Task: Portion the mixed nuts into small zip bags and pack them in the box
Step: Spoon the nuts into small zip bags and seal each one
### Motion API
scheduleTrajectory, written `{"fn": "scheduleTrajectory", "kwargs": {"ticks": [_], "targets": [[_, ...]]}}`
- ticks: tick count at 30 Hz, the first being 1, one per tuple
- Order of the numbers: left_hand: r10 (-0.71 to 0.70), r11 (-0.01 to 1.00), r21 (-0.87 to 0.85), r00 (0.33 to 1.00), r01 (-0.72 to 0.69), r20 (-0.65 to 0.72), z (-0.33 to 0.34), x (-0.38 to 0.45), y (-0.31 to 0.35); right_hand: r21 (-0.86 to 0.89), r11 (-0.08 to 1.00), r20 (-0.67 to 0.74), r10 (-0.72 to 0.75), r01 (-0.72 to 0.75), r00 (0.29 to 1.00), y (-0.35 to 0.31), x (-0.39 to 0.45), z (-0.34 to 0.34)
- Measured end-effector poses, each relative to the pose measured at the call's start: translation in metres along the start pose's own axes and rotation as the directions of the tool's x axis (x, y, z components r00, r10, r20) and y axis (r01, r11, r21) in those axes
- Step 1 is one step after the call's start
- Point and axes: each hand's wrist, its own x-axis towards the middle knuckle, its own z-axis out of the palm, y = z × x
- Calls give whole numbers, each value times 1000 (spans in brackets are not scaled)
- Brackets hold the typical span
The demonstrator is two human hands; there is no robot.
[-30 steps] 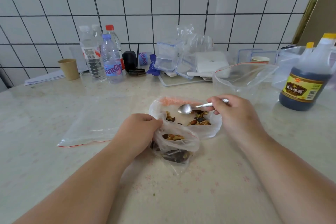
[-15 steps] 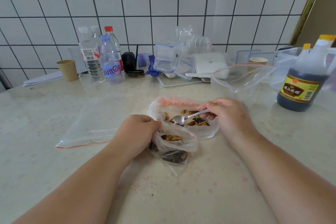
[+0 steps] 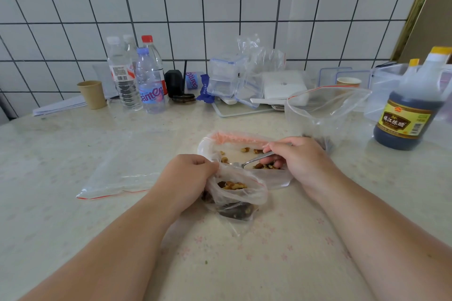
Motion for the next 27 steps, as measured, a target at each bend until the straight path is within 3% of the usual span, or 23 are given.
{"fn": "scheduleTrajectory", "kwargs": {"ticks": [5, 11, 17, 22, 27], "targets": [[-6, 1000, -11, 1000, 6, 17, 0, 0, 1, 89, 994, -30, 61, -58, 998, -1, 4, -2], [-2, 1000, -10, 1000, 2, 0, 0, 1, 0, 5, 1000, 71, 24, -24, 997, 3, 0, -2], [-14, 1000, -21, 1000, 15, 6, -2, 1, 0, 223, 972, -56, 87, -72, 995, -6, 2, -8], [-8, 999, -45, 1000, 8, 3, -3, 1, 0, 236, 956, -49, 191, -175, 980, -7, 5, -14], [-16, 998, -54, 1000, 15, -3, -4, -1, 1, 267, 957, -17, 124, -115, 992, -12, 0, -24]]}}
